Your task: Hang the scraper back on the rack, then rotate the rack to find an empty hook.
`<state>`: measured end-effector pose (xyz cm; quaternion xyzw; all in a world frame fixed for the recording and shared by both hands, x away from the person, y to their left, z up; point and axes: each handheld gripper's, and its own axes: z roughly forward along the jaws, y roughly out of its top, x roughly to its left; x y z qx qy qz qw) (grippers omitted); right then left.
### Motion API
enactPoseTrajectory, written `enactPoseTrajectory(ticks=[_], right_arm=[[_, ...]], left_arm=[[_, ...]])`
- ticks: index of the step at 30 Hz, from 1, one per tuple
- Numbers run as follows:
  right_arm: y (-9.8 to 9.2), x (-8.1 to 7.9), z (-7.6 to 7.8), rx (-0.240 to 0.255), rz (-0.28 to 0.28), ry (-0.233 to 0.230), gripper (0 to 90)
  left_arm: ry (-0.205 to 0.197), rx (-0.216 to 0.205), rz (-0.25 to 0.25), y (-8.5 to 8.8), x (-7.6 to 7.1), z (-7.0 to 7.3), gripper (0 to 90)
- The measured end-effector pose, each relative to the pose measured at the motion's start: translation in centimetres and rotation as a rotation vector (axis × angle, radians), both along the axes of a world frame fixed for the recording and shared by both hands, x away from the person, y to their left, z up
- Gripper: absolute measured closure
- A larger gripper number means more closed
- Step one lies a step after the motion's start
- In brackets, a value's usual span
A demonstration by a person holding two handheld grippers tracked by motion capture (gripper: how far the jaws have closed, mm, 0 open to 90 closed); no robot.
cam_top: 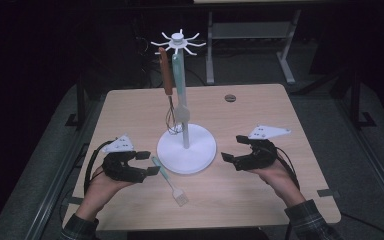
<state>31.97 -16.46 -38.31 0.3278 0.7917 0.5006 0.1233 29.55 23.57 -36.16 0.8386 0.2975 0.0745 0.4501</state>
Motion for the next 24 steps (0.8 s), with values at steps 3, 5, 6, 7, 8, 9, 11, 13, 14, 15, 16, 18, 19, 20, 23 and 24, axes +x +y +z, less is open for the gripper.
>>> enactPoseTrajectory(ticks=[3, 5, 6, 7, 8, 9, 11, 13, 14, 15, 16, 18, 19, 20, 23, 24], right_arm=[[-0.7, -0.4, -1.5, -0.012, -0.020, 0.033, 16.1], [-1.2, -0.7, -2.3, -0.025, -0.029, 0.051, 16.0], [-1.6, -1.1, -3.0, -0.038, -0.036, 0.059, 15.9], [-1.8, -1.2, -3.3, -0.039, -0.044, 0.064, 15.5], [-1.8, -1.2, -3.3, -0.039, -0.044, 0.064, 15.5], [-2.3, -1.5, -3.8, -0.050, -0.054, 0.071, 15.3], [-2.7, -1.7, -4.3, -0.055, -0.061, 0.080, 15.2], [-2.8, -1.8, -4.5, -0.057, -0.066, 0.085, 15.1], [-3.0, -1.9, -4.7, -0.064, -0.067, 0.085, 15.1], [-3.1, -2.0, -4.9, -0.066, -0.069, 0.092, 15.1], [-3.2, -2.1, -5.0, -0.068, -0.070, 0.097, 15.0], [-3.3, -2.2, -5.3, -0.077, -0.071, 0.097, 14.8], [-3.4, -2.3, -5.5, -0.080, -0.076, 0.105, 14.9], [-3.4, -2.3, -5.5, -0.080, -0.076, 0.105, 14.9], [-3.4, -2.4, -5.8, -0.091, -0.075, 0.114, 14.9], [-3.4, -2.4, -5.8, -0.091, -0.075, 0.114, 14.9]], left_arm=[[-0.004, 0.019, -0.002, -0.1, 0.2, 0.9, 33.0], [-0.011, 0.025, -0.006, -0.2, 0.4, 1.5, 33.0], [-0.012, 0.023, -0.010, -0.3, 0.5, 2.0, 32.9], [-0.013, 0.022, -0.011, -0.3, 0.6, 2.3, 33.0], [-0.013, 0.022, -0.011, -0.3, 0.6, 2.3, 32.9], [-0.016, 0.023, -0.010, -0.4, 0.6, 2.6, 32.9], [-0.022, 0.025, -0.014, -0.7, 0.8, 3.7, 33.7], [-0.022, 0.028, -0.018, -0.7, 0.9, 4.0, 34.2], [-0.022, 0.028, -0.020, -0.8, 1.0, 4.4, 35.0], [-0.026, 0.033, -0.025, -0.9, 1.2, 4.9, 35.8], [-0.028, 0.026, -0.027, -1.0, 1.2, 5.4, 36.7], [-0.032, 0.022, -0.036, -1.2, 1.4, 6.4, 38.7], [-0.041, 0.017, -0.046, -1.3, 1.6, 7.3, 41.3], [-0.041, 0.017, -0.046, -1.3, 1.6, 7.3, 42.7], [-0.049, 0.001, -0.074, -1.5, 2.0, 9.6, 52.8], [-0.049, 0.001, -0.074, -1.5, 2.0, 9.6, 58.2]])
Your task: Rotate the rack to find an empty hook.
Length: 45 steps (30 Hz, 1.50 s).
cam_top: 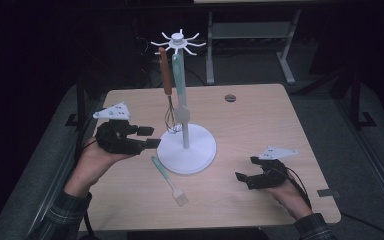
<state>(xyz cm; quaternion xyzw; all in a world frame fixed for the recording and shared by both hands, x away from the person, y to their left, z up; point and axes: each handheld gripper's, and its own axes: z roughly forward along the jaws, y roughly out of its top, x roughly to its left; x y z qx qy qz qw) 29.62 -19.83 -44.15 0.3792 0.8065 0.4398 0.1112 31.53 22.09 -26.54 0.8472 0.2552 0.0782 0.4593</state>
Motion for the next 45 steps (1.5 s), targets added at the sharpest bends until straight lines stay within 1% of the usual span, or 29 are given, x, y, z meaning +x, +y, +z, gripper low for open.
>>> enactPoseTrajectory(ticks=[1, 2, 3, 4, 5, 6, 7, 9, 10, 11, 12, 13, 14, 15, 16, 20, 21, 22, 23, 24, 28, 29, 30, 32, 33, 34, 36, 39, 45], right_arm=[[0.1, 0.0, -0.1, -0.005, 0.002, 0.003, 14.9], [0.1, 0.0, -0.1, -0.005, 0.002, 0.003, 14.9], [0.2, 0.0, -0.2, -0.005, 0.006, 0.005, 14.9], [0.2, 0.0, -0.2, -0.005, 0.006, 0.005, 14.9], [0.3, 0.0, -0.2, 0.000, 0.010, 0.013, 14.9], [0.3, 0.0, -0.2, 0.000, 0.010, 0.013, 14.9], [0.3, 0.0, -0.3, 0.007, 0.013, 0.017, 14.9], [0.4, 0.0, -0.3, 0.002, 0.013, 0.015, 14.9], [0.4, 0.0, -0.3, 0.002, 0.013, 0.015, 14.9], [0.4, 0.0, -0.4, 0.002, 0.013, 0.019, 14.8], [0.4, 0.0, -0.4, -0.001, 0.011, 0.019, 14.8], [0.5, 0.0, -0.5, -0.006, 0.011, 0.017, 14.8], [0.5, 0.0, -0.5, -0.006, 0.011, 0.017, 14.8], [0.5, 0.1, -0.5, -0.009, 0.010, 0.016, 14.7], [0.5, 0.1, -0.5, -0.009, 0.010, 0.016, 14.7], [0.5, 0.1, -0.6, -0.016, 0.009, 0.021, 14.7], [0.5, 0.2, -0.7, -0.017, 0.011, 0.015, 14.7], [0.5, 0.2, -0.7, -0.017, 0.011, 0.015, 14.7], [0.5, 0.2, -0.7, -0.016, 0.009, 0.019, 14.7], [0.5, 0.2, -0.7, -0.016, 0.009, 0.019, 14.7], [0.5, 0.2, -0.8, -0.017, 0.005, 0.026, 14.7], [0.4, 0.3, -0.8, -0.018, 0.010, 0.022, 14.7], [0.4, 0.3, -0.8, -0.017, 0.008, 0.024, 14.7], [0.4, 0.3, -0.8, -0.017, 0.007, 0.023, 14.8], [0.4, 0.3, -0.9, -0.018, 0.009, 0.021, 14.8], [0.4, 0.3, -0.9, -0.018, 0.009, 0.021, 14.8], [0.4, 0.3, -0.9, -0.012, 0.007, 0.028, 14.8], [0.4, 0.4, -0.9, -0.011, 0.006, 0.028, 14.8], [0.3, 0.3, -0.8, -0.008, 0.005, 0.031, 14.8]], left_arm=[[-0.010, -0.007, -0.004, -0.1, 0.2, 1.2, 62.1], [-0.010, -0.007, -0.004, -0.1, 0.2, 1.2, 64.5], [-0.017, -0.013, -0.004, -0.1, 0.3, 1.7, 68.1], [-0.023, -0.013, -0.005, -0.2, 0.4, 2.3, 68.1], [-0.033, -0.014, -0.010, -0.3, 0.5, 3.3, 77.0], [-0.033, -0.014, -0.010, -0.3, 0.5, 3.3, 80.8], [-0.038, -0.017, -0.012, -0.4, 0.6, 3.8, 84.5], [-0.047, -0.024, -0.022, -0.5, 0.9, 5.4, 89.9], [-0.047, -0.024, -0.022, -0.5, 0.9, 5.4, 90.0], [-0.054, -0.025, -0.022, -0.7, 1.0, 6.3, 90.0], [-0.058, -0.028, -0.024, -0.7, 1.2, 6.8, 90.0], [-0.059, -0.032, -0.026, -0.8, 1.3, 7.2, 90.0], [-0.059, -0.032, -0.026, -0.8, 1.3, 7.2, 90.0], [-0.066, -0.038, -0.028, -0.9, 1.7, 8.1, 90.0], [-0.066, -0.038, -0.028, -0.9, 1.7, 8.1, 90.0], [-0.082, -0.048, -0.031, -1.3, 2.3, 9.8, 90.0], [-0.096, -0.051, -0.028, -1.5, 2.4, 10.6, 90.0], [-0.096, -0.051, -0.028, -1.5, 2.4, 10.6, 90.0], [-0.108, -0.059, -0.030, -1.7, 2.6, 11.5, 90.0], [-0.108, -0.059, -0.030, -1.7, 2.6, 11.5, 90.0], [-0.123, -0.068, -0.030, -2.0, 3.0, 13.0, 90.0], [-0.129, -0.069, -0.026, -2.1, 3.4, 13.7, 90.0], [-0.129, -0.069, -0.026, -2.1, 3.4, 13.7, 90.0], [-0.136, -0.068, -0.024, -2.2, 3.7, 14.2, 90.0], [-0.138, -0.078, -0.025, -2.4, 4.0, 14.8, 90.0], [-0.138, -0.078, -0.025, -2.4, 4.0, 14.8, 90.0], [-0.145, -0.075, -0.018, -2.7, 4.4, 15.4, 90.0], [-0.153, -0.070, -0.006, -2.9, 4.9, 15.8, 90.0], [-0.160, -0.061, 0.019, -2.7, 5.5, 16.0, 90.0]])
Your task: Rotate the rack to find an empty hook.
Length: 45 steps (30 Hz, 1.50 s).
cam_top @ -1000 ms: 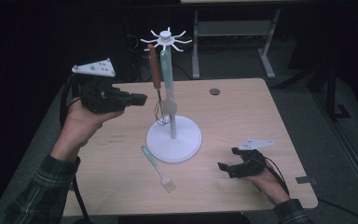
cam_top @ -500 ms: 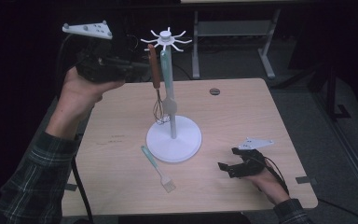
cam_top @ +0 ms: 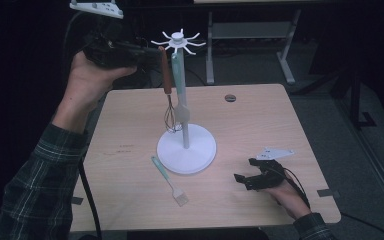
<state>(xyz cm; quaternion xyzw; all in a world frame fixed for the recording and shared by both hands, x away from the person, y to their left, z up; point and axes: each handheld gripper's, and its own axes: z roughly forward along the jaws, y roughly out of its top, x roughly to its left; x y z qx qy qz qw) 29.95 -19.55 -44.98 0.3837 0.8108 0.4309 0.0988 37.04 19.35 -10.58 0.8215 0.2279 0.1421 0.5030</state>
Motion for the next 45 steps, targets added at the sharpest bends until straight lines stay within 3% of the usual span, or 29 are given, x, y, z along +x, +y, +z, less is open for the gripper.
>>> enactPoseTrajectory(ticks=[14, 30, 45], right_arm=[[0.1, 0.1, -0.1, 0.004, 0.007, 0.007, 14.8], [0.1, 0.1, -0.1, 0.005, 0.008, 0.009, 14.8], [0.2, 0.1, -0.1, 0.008, 0.010, 0.008, 14.8]], left_arm=[[-0.005, -0.003, 0.064, 1.3, 1.3, -0.1, 90.0], [-0.019, -0.006, 0.095, 1.8, 2.6, -0.4, 90.0], [-0.014, 0.016, 0.078, 2.8, 0.6, -1.7, 90.0]])
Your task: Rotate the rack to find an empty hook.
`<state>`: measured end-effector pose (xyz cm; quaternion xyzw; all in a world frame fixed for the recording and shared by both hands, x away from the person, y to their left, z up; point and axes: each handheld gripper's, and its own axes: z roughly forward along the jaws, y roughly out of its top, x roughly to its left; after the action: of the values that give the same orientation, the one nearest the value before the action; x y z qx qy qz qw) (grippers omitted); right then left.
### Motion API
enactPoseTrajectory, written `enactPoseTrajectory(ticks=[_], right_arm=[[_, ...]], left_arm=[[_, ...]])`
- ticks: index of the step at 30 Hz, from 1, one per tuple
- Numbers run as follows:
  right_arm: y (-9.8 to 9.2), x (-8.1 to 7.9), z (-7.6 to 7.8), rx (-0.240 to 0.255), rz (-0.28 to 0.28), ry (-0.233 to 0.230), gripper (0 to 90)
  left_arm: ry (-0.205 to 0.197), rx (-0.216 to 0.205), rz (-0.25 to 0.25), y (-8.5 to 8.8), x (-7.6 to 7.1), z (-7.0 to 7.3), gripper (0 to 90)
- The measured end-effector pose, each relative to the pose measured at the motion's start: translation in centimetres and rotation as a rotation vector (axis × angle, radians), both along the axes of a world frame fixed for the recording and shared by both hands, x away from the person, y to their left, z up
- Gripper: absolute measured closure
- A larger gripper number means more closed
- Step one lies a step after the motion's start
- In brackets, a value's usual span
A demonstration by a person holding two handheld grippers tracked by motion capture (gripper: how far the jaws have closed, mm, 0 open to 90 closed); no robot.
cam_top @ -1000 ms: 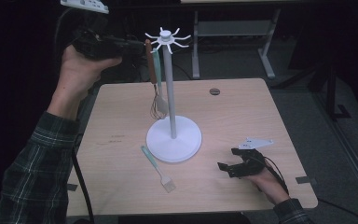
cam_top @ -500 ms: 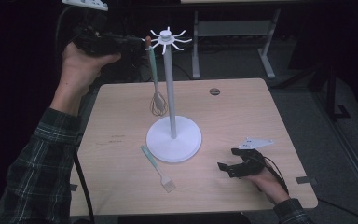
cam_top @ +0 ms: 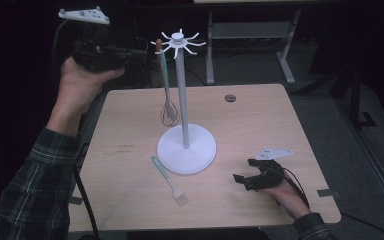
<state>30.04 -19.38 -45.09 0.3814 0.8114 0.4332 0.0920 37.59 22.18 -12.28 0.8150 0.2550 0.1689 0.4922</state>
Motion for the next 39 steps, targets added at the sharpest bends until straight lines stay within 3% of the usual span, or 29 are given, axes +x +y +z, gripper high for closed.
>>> enactPoseTrajectory(ticks=[16, 27, 29, 30, 33, 39], right_arm=[[0.0, 0.0, 0.0, 0.002, 0.001, 0.002, 14.8], [0.0, 0.0, 0.0, 0.004, -0.007, 0.007, 14.7], [0.0, 0.0, 0.0, 0.006, -0.004, 0.005, 14.7], [0.0, 0.0, 0.0, 0.006, -0.004, 0.005, 14.7], [-0.1, 0.0, 0.0, 0.006, -0.007, 0.005, 14.7], [-0.1, 0.0, 0.0, 0.009, -0.008, 0.002, 14.6]], left_arm=[[0.034, 0.016, -0.045, 0.3, -2.3, -3.9, 90.0], [0.074, 0.045, -0.062, 0.2, -3.4, -8.7, 90.0], [0.091, 0.050, -0.063, 0.3, -3.5, -10.2, 90.0], [0.091, 0.050, -0.063, 0.3, -3.5, -10.2, 90.0], [0.114, 0.047, -0.062, 0.3, -3.7, -12.3, 90.0], [0.133, 0.039, -0.058, 0.1, -4.4, -14.8, 90.0]])
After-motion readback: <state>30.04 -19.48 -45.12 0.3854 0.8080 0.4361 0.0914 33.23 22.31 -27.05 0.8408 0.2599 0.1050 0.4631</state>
